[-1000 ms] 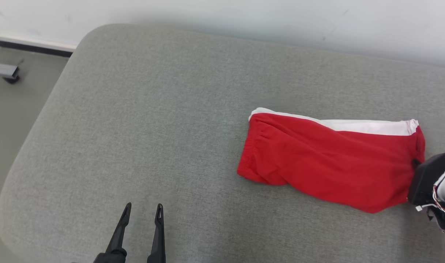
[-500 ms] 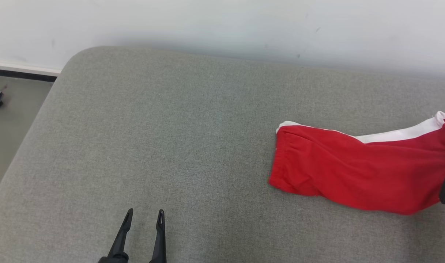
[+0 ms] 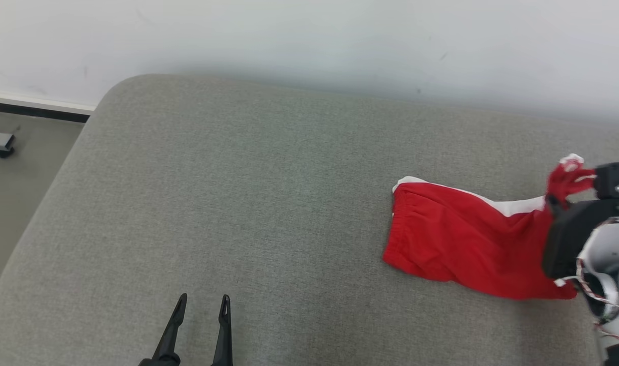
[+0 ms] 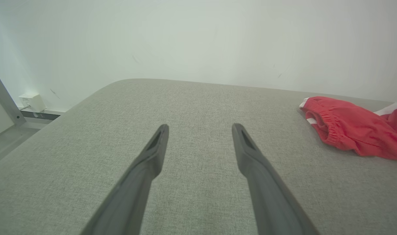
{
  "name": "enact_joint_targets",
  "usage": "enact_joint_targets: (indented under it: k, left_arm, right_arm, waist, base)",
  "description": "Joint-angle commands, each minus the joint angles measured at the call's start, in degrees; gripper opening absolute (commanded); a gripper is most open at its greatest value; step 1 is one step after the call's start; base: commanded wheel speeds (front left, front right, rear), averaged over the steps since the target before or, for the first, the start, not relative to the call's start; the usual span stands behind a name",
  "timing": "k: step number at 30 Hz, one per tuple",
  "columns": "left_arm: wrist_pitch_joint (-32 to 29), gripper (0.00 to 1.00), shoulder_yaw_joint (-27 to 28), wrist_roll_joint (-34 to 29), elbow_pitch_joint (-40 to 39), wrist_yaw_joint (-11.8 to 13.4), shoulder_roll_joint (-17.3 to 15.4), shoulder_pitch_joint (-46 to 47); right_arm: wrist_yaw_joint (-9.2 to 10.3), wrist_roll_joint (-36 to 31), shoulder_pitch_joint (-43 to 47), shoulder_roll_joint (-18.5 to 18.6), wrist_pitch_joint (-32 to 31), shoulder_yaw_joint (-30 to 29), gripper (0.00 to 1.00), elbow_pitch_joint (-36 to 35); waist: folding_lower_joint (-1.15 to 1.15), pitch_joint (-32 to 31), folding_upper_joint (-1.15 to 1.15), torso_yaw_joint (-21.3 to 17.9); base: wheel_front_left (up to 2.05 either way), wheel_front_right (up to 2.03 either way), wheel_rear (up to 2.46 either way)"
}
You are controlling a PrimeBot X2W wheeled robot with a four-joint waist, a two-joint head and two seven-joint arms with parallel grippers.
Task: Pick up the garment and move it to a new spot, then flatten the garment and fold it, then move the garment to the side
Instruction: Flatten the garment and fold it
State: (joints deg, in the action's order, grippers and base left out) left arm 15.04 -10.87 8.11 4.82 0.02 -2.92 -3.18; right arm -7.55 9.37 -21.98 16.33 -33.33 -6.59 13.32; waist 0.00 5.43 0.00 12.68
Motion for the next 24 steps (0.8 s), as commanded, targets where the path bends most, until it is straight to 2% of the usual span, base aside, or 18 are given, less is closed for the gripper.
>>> enact_joint_targets:
  k: [1,13,24]
  left_arm:
    - [0.15,1.0,0.04,0.22,0.11,0.21,0.05,-0.01]
    - [0.15,1.0,-1.01,1.18,0.57,0.3,0.05,0.36]
    - [0.15,1.0,-2.05,1.64,0.55,0.84,0.05,-0.32]
  right_arm:
    - [0.18,0.78,-0.85,-0.69,-0.1,1.79,0.0,0.19]
    - [0.18,4.67,-5.68,-3.78,1.21,13.68,0.0,6.56]
    - [0.18,5.78,-9.06,-6.84,5.37,15.76,0.0,16.19]
  waist:
    - [0.0,-0.19,0.0,0.54]
    - [0.0,-0.18,0.0,4.19]
    - [0.0,-0.08,0.0,7.07]
  base:
    - [0.0,0.0,0.0]
    - [0.0,0.0,0.0]
    - [0.0,0.0,0.0]
